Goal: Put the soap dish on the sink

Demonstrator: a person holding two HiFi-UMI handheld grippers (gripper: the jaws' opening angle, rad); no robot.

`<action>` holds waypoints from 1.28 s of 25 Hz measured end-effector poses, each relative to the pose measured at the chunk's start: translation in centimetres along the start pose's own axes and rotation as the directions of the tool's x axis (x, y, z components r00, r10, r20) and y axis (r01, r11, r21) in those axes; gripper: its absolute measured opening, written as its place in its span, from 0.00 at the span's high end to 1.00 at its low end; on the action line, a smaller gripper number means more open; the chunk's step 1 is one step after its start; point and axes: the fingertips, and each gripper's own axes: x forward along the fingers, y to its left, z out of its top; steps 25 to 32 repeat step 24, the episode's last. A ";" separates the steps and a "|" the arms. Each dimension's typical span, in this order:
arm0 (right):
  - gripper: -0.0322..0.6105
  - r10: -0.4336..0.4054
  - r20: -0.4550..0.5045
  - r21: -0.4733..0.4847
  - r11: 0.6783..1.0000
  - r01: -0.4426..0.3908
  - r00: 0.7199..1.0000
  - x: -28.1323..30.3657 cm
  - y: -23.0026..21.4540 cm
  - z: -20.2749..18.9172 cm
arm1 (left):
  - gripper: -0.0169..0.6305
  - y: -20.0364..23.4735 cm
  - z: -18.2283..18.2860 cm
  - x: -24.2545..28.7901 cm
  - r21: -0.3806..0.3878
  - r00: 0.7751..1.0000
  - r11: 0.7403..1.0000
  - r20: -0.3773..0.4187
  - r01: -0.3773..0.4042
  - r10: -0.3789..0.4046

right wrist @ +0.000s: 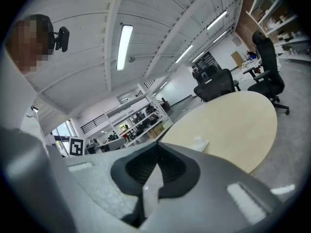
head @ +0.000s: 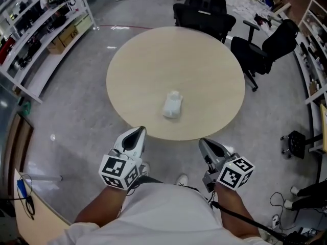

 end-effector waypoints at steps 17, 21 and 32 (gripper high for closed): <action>0.95 -0.133 0.024 0.018 0.991 0.133 0.991 4.0 0.6 -0.3 | 0.97 3.7 0.0 2.5 0.004 0.987 0.988 -0.051 0.152 -0.152; 0.95 -0.141 0.021 0.014 0.990 0.140 0.990 4.2 0.7 -0.3 | 0.96 3.7 0.2 2.4 0.011 0.985 0.986 -0.049 0.165 -0.164; 0.95 -0.138 0.015 0.010 0.990 0.138 0.990 4.4 0.8 -0.2 | 0.97 3.9 0.4 2.2 0.016 0.986 0.987 -0.044 0.161 -0.160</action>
